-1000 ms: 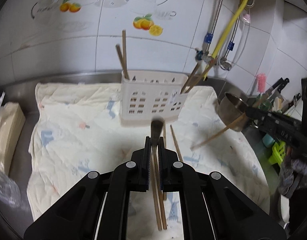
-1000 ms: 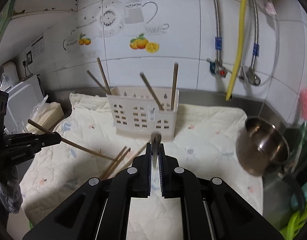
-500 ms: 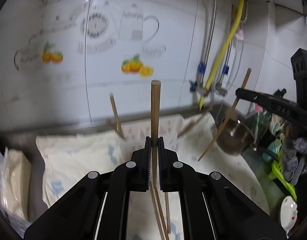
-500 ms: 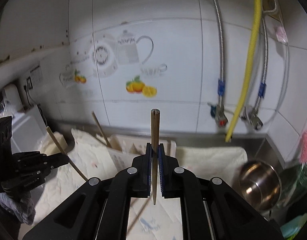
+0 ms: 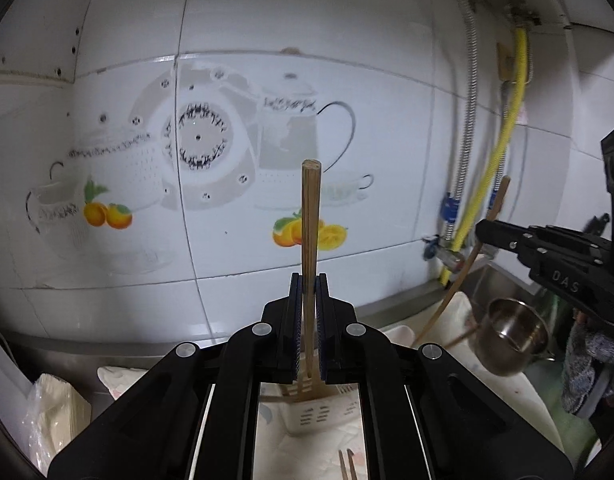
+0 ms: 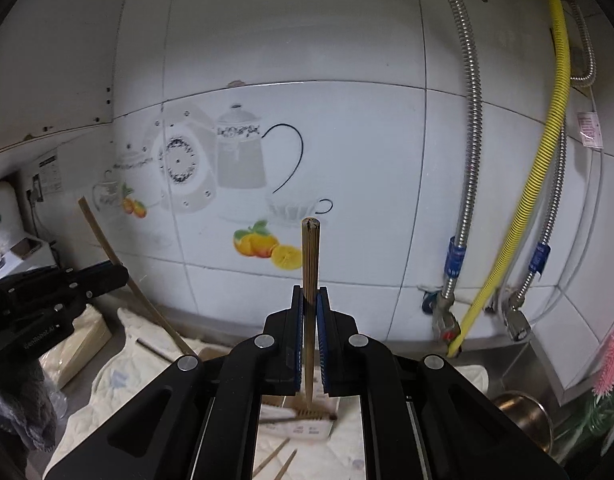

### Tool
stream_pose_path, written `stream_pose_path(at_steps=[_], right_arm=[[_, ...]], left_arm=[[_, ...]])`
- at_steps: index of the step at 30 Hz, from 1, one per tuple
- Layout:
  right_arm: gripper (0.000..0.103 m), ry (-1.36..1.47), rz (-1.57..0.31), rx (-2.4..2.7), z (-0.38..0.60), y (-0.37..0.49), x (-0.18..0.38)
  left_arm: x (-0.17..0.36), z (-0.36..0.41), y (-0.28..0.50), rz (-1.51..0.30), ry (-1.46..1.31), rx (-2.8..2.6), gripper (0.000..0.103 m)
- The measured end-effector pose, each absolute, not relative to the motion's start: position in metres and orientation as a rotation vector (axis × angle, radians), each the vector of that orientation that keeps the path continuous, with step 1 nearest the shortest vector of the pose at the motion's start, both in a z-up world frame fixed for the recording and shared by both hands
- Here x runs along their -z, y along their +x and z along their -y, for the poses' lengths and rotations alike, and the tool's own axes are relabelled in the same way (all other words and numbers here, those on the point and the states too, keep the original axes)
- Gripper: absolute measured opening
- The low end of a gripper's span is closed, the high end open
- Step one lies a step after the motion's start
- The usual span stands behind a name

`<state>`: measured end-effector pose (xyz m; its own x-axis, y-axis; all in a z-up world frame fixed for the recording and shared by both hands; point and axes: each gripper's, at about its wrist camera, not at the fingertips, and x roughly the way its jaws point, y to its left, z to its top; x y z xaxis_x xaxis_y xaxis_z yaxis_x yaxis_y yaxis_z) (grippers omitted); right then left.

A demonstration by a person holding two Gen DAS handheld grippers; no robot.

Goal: Organize utensils
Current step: 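Lift both chopsticks upright and lower them into the white holder, then open both tools and move them back down to the chopsticks on the mat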

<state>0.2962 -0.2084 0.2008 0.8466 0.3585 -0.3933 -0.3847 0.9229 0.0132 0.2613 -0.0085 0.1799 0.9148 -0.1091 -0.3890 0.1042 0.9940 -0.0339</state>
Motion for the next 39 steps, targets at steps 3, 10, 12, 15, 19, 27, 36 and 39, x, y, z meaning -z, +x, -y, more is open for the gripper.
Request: stream_pose_path(at_steps=[3,10,12,15,19,27,36,39], right_arm=[[0.007,-0.064,-0.422,-0.39,0.204,0.307,-0.192],[0.007,-0.082,-0.484,-0.374,0.199,0.322,-0.16],[0.007,-0.077,-0.498,-0.374,0.199,0.325,-0.154],[0.007,-0.086,-0.511,-0.371,0.198,0.327,-0.149],[0.007,-0.087,-0.528,-0.372,0.196,0.328,-0.142],[0.008,-0.069,-0.524,-0.365,0.201,0.324,-0.144],[0.03,-0.039,-0.445,-0.344,0.221,0.275,-0.16],[0.036,-0.036,-0.448,-0.357,0.224,0.248,-0.152]], left_arm=[[-0.164,0.003,0.273,-0.432,-0.034,0.103,0.005],[-0.137,-0.014,0.285,-0.498,-0.099,0.103,0.005],[-0.133,-0.017,0.286,-0.51,-0.112,0.106,0.005],[-0.128,-0.019,0.287,-0.524,-0.119,0.109,0.006],[-0.122,-0.019,0.288,-0.546,-0.115,0.116,0.006],[-0.125,-0.017,0.282,-0.541,-0.11,0.128,0.009],[-0.141,-0.015,0.233,-0.466,-0.1,0.099,0.06],[-0.14,-0.018,0.208,-0.442,-0.095,0.087,0.068]])
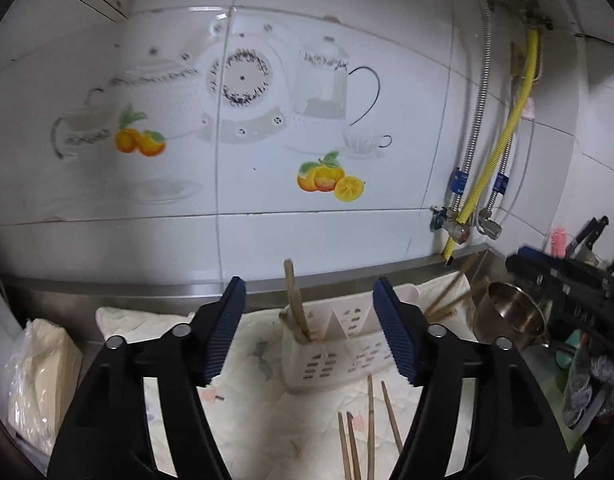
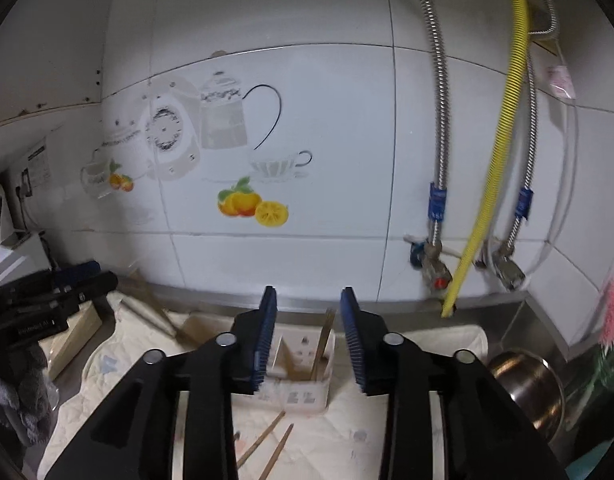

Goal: Organize utensils
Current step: 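Open both tools and move them back down to the chopsticks on the mat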

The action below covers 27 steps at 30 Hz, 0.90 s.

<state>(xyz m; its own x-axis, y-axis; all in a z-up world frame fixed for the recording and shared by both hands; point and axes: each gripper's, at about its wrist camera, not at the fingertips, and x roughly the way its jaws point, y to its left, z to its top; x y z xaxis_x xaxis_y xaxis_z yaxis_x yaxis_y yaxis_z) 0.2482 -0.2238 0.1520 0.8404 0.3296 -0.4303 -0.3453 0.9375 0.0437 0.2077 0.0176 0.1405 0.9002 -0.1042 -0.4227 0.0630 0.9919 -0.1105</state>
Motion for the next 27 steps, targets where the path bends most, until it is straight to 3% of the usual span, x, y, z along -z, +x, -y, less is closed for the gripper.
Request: stream_pose_path(at_steps=[4,17,27], right_arm=[[0.039,-0.04,-0.5,-0.375,0.223,0.216,-0.12],[0.035,-0.006,-0.737,-0.406,0.193,0.146,0.011],[0.026,0.046,-0.856,-0.382,0.174,0.136,0.068]], left_arm=[[-0.131,-0.022,0.173,-0.424,-0.096,0.06,0.08],[-0.077,-0.051,0.093,-0.463,-0.203,-0.006,0.084],[-0.042,-0.075,0.062,-0.508,-0.276,-0.059,0.085]])
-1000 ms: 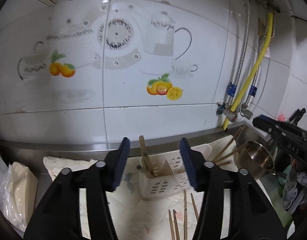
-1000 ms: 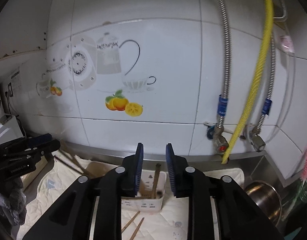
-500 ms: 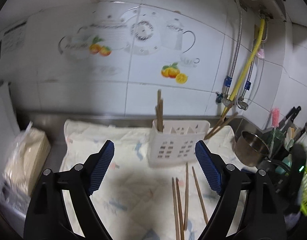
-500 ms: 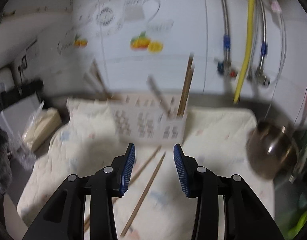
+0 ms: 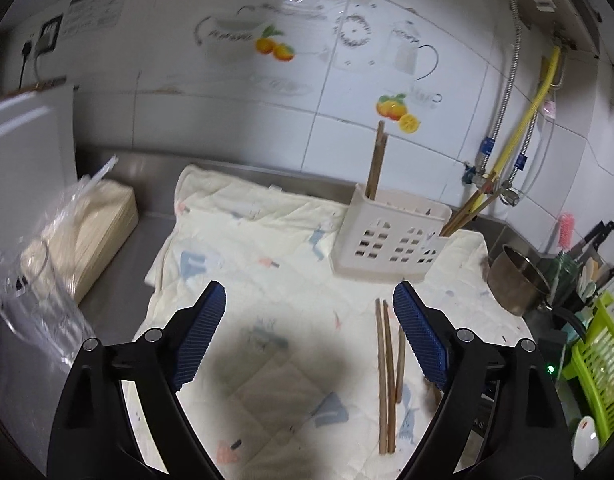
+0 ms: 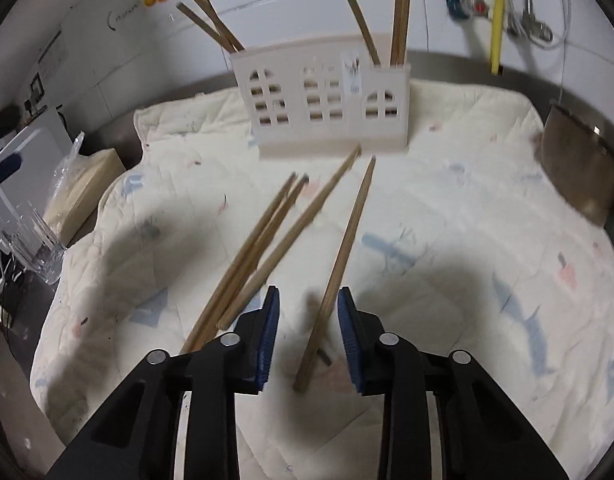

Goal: Organize utensils
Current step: 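Open both tools and move them back down to the chopsticks on the mat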

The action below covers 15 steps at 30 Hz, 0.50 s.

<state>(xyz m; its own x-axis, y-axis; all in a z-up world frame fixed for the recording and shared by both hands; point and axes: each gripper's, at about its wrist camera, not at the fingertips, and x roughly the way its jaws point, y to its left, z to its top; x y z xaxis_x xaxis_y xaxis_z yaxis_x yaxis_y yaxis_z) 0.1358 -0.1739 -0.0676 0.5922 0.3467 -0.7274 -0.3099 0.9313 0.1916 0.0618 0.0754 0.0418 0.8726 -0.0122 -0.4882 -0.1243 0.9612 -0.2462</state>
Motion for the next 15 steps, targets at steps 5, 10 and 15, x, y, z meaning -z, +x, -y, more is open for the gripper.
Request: stream_pose_path(at_steps=[5,10,15], right_arm=[[0.022,0.075,-0.874,-0.357,0.173,0.14,0.076],[0.02,0.092,-0.896,-0.331,0.172,0.145,0.082],[0.014,0.085,-0.912,-0.303,0.169,0.149,0.086]], left_arm=[[-0.032,-0.084,0.055,-0.523,-0.297,-0.079,0.085],[-0.026,-0.09,0.052,-0.528,-0.311,-0.085,0.085],[-0.02,-0.091,0.054,-0.544,-0.32,-0.085,0.085]])
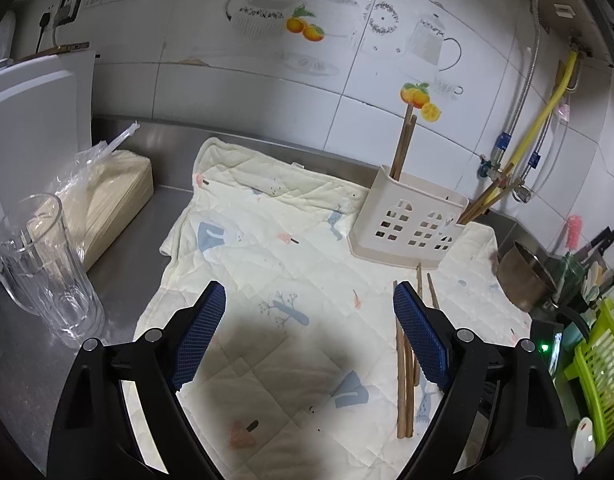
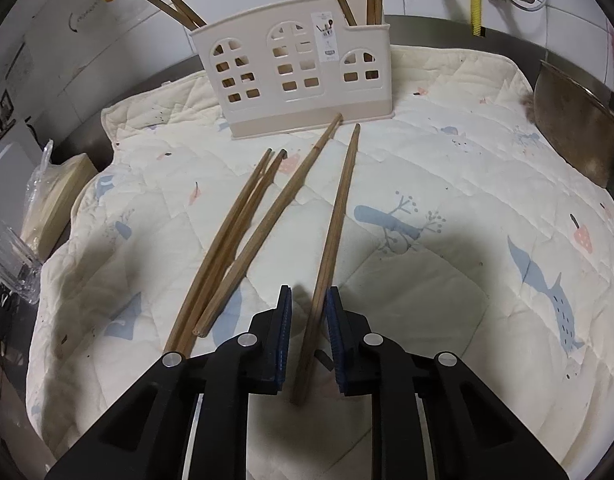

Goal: Organize utensils
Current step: 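Open both tools and move them back down to the chopsticks on the mat, then close the right tool on a chopstick while the left tool grasps another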

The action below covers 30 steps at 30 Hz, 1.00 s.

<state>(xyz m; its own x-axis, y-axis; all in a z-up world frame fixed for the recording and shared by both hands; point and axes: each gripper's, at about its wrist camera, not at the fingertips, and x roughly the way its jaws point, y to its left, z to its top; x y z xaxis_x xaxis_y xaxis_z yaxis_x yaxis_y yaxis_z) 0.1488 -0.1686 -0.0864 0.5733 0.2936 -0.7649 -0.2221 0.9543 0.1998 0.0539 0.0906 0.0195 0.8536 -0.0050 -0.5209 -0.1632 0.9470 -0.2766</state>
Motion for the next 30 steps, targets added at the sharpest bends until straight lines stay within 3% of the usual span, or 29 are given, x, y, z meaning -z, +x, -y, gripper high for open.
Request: stream_pose_path(at_steps=[9,23,30], right_arm=[[0.007,0.078,-0.908,-0.26,0.169,0.15,0.088],[0.007,0.095,-0.779,-0.26,0.196,0.128,0.053],[0.007,0.101,-0.683,-0.259,0.216,0.116,0.026]], left_arm=[[-0.01,-0.073,0.058,-0.573,-0.299,-0.046,0.085],[0.015,-0.003,0.083,-0.651,-0.176,0.115,0.083],[0.035,0.035,0.104,-0.726,-0.09,0.221,0.056]])
